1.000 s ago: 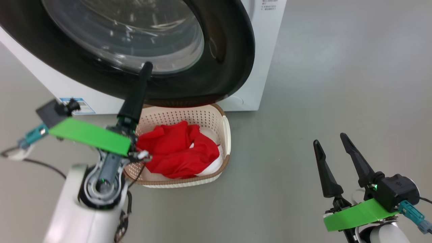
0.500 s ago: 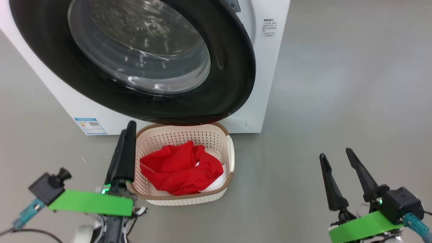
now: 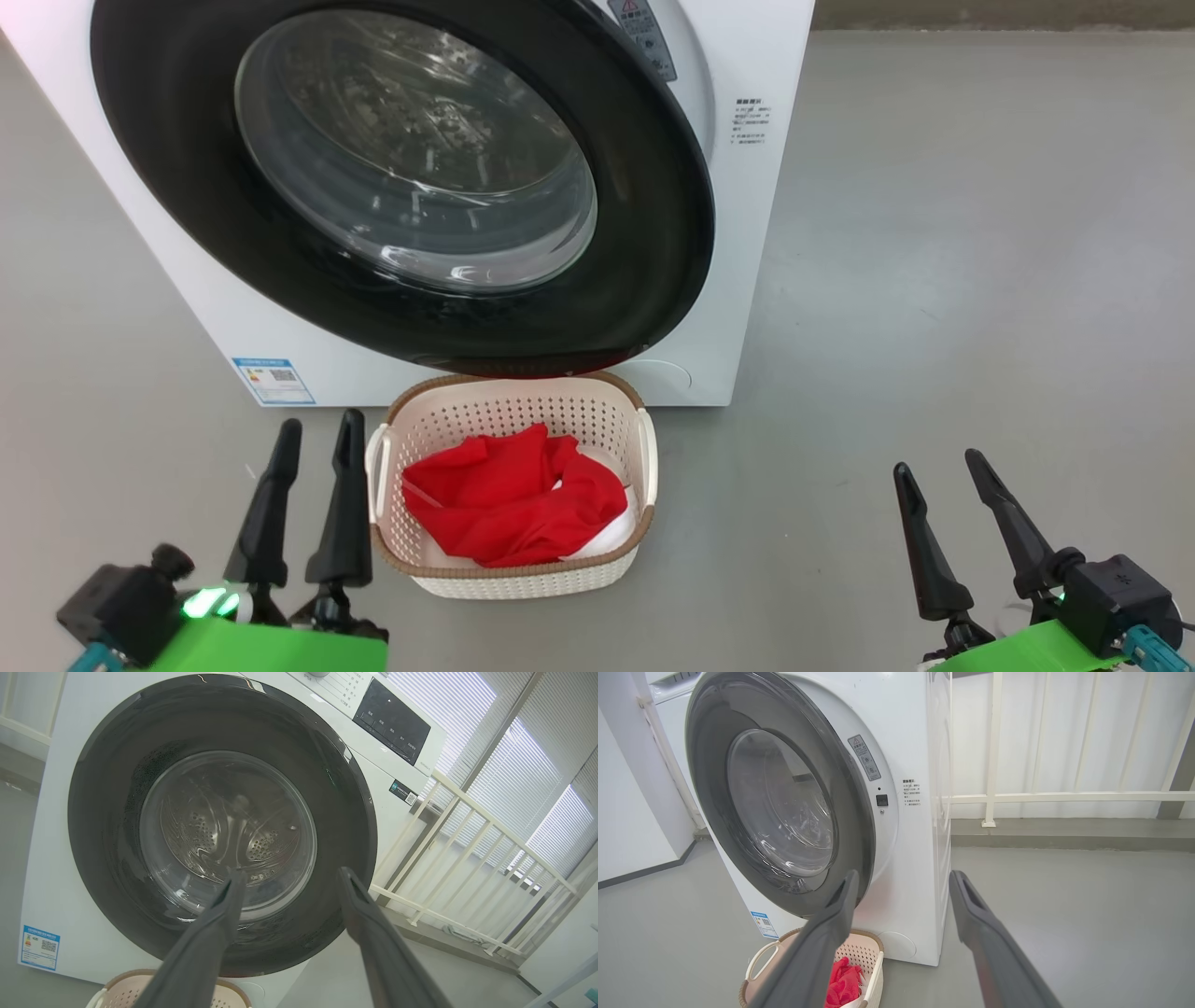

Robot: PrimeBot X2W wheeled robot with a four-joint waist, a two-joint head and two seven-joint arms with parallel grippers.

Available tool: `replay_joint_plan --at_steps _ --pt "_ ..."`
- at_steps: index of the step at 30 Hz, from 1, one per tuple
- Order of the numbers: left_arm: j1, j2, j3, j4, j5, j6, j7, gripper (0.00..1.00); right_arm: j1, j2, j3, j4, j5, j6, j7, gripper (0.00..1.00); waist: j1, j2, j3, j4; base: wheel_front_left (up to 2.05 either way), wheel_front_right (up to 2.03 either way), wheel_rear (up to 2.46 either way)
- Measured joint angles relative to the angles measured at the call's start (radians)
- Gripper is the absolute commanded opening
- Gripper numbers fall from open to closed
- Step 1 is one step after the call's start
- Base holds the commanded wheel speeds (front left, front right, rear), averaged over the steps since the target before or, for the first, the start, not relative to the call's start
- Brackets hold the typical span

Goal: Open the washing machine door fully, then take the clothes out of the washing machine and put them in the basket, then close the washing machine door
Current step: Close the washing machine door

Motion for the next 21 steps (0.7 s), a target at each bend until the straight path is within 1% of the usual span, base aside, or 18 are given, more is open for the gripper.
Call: replay_joint_plan --at_steps 1,7,12,17,21 --pt "0.008 0.002 0.003 -0.005 0.038 0.01 0.0 1.0 0.001 0.0 -0.002 -0.001 0.0 0.0 0.0 1.0 0.0 0.0 -0.003 0.001 0.0 0.0 0.0" --pt "0.051 0.003 0.025 -0.029 0.242 0.024 0.0 1.0 0.018 0.004 -0.02 -0.009 0.0 0.0 0.0 1.0 0.0 0.0 -0.019 0.006 0.0 0.0 0.0" --pt "0.091 -0.002 0.035 -0.035 0.368 0.034 0.0 1.0 0.019 0.005 -0.027 -0.015 0.0 0.0 0.0 1.0 0.0 0.0 -0.032 0.004 0.0 0.0 0.0" --pt "0.12 -0.012 0.045 -0.033 0.445 0.043 0.0 1.0 0.037 0.005 -0.033 -0.025 -0.002 0.0 0.0 1.0 0.0 0.0 -0.041 0.0 0.0 0.0 0.0" --pt "0.137 -0.025 0.048 -0.025 0.478 0.045 -0.003 1.0 0.053 0.006 -0.043 -0.032 -0.003 0.0 0.0 1.0 0.0 0.0 -0.038 0.0 0.0 0.0 0.0"
